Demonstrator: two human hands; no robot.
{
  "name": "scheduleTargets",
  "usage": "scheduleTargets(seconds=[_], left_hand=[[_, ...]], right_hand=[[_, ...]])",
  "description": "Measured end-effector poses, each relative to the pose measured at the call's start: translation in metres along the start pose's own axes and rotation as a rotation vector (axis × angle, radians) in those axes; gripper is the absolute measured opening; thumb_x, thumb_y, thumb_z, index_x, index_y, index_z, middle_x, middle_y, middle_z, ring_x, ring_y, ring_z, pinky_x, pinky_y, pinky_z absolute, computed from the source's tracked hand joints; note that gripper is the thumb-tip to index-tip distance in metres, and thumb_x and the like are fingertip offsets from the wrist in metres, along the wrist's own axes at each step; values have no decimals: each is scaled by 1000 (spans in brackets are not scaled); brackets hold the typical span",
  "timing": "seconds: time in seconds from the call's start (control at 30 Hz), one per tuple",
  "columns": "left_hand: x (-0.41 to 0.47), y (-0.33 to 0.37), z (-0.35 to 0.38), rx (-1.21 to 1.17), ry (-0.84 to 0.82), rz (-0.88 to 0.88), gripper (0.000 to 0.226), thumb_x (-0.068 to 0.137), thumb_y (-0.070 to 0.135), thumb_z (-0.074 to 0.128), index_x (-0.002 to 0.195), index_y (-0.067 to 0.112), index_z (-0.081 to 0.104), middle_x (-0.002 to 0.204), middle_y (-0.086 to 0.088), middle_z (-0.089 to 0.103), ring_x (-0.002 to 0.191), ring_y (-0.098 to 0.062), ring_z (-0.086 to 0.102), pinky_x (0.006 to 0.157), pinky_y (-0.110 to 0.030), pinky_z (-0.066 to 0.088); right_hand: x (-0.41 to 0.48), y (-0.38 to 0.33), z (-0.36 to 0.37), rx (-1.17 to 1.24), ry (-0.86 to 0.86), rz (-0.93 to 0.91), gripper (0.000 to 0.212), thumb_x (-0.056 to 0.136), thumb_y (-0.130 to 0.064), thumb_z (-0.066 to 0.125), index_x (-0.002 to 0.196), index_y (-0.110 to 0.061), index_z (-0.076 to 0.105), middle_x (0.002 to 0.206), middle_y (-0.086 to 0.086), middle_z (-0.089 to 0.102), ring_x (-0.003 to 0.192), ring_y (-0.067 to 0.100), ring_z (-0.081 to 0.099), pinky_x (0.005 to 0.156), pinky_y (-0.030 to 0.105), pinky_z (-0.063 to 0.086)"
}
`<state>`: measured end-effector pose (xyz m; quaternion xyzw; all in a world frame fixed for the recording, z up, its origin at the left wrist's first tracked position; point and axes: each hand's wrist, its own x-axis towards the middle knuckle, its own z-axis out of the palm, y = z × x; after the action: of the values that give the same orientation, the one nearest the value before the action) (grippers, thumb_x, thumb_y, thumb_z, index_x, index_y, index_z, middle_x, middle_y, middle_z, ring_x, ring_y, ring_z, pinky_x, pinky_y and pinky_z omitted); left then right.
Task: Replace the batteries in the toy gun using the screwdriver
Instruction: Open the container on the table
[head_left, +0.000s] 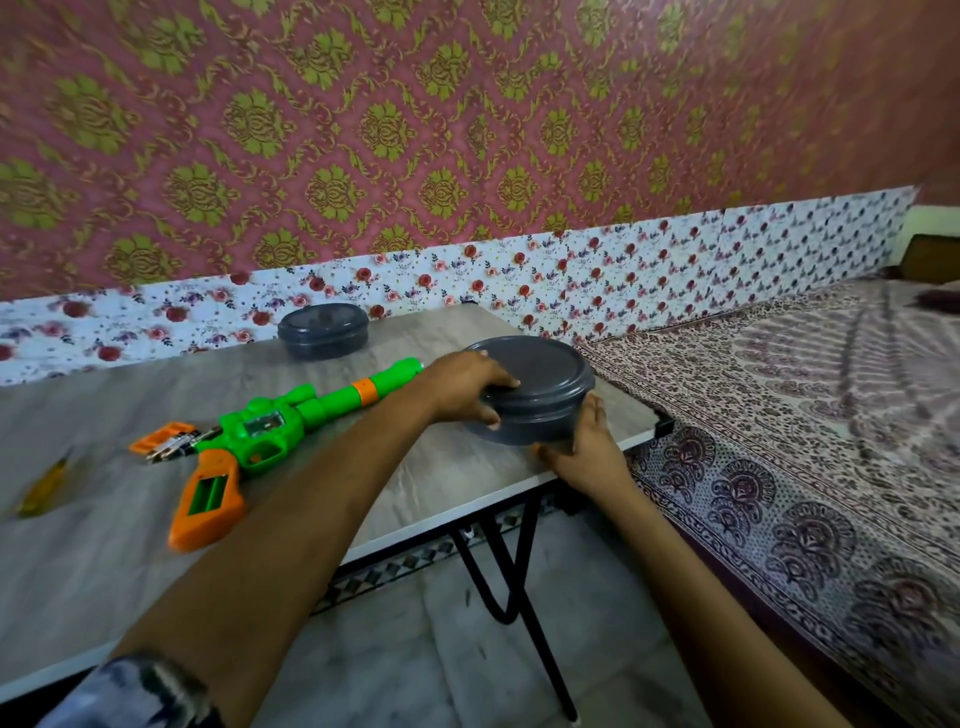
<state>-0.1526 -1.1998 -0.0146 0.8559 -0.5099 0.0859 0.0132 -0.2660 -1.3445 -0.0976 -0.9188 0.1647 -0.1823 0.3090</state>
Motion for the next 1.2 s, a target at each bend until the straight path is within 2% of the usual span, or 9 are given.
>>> scheduleTargets(seconds=[0.13,0.27,0.37,0.5,0.77,0.87,0.97,1.07,1.2], left_hand=[[8,3,15,-91,61,18,51,77,37,72,120,18,53,121,-3,62,107,-22,57,86,-33,45],[12,-1,12,-92,51,34,69,75,41,73,135,24,43,128,0,60,114,-20,56,90,-29,41],[19,3,0,94,43,135,69,75,43,72,136,23,47,124,1,63,108,-19,58,80,-25,37],[26,7,-8,206,16,241,59,76,48,69,127,22,57,116,2,66,99,-19,59,76,-26,38],[31,1,-9,239,1,303,47,76,44,66,116,19,63,96,0,69,79,-17,57,65,-26,34],[33,-1,-14,210,4,265,39,76,38,66,110,19,64,81,4,62,68,-13,45,58,-25,29],[37,-7,-36,81,19,198,29,78,28,66,104,15,63,72,9,49,71,-13,45,60,-25,29],[39,-21,-56,-109,120,111,30,80,22,69,108,11,64,91,-4,66,85,-21,59,72,-29,42],[44,-59,-53,-337,389,-150,33,79,22,74,108,9,67,106,-8,70,98,-22,65,88,-37,51]], right_hand=[[5,9,0,38,-2,-13,111,73,-35,74,146,-2,-3,155,17,2,144,31,9,115,39,23],[9,8,9,70,69,21,129,61,-46,80,145,-1,-7,156,17,3,143,31,14,115,39,24],[20,4,12,144,110,98,138,54,-50,83,144,-1,-10,154,17,15,137,34,30,109,41,34],[28,4,14,163,167,160,139,49,-57,81,146,-9,-5,146,15,36,127,35,44,101,43,42],[27,5,22,125,211,121,137,44,-71,74,146,-14,1,148,10,35,128,30,45,103,48,39],[27,5,22,114,209,110,136,45,-70,74,146,-15,1,150,9,31,129,30,43,105,47,38],[27,4,20,145,179,122,138,46,-67,76,147,-13,-2,152,10,27,133,31,38,108,48,33],[26,5,19,180,164,109,140,45,-67,77,147,-13,-1,153,9,24,136,29,33,111,49,29],[29,7,13,303,97,82,136,51,-67,74,146,-18,-9,157,9,4,143,30,14,115,52,18]])
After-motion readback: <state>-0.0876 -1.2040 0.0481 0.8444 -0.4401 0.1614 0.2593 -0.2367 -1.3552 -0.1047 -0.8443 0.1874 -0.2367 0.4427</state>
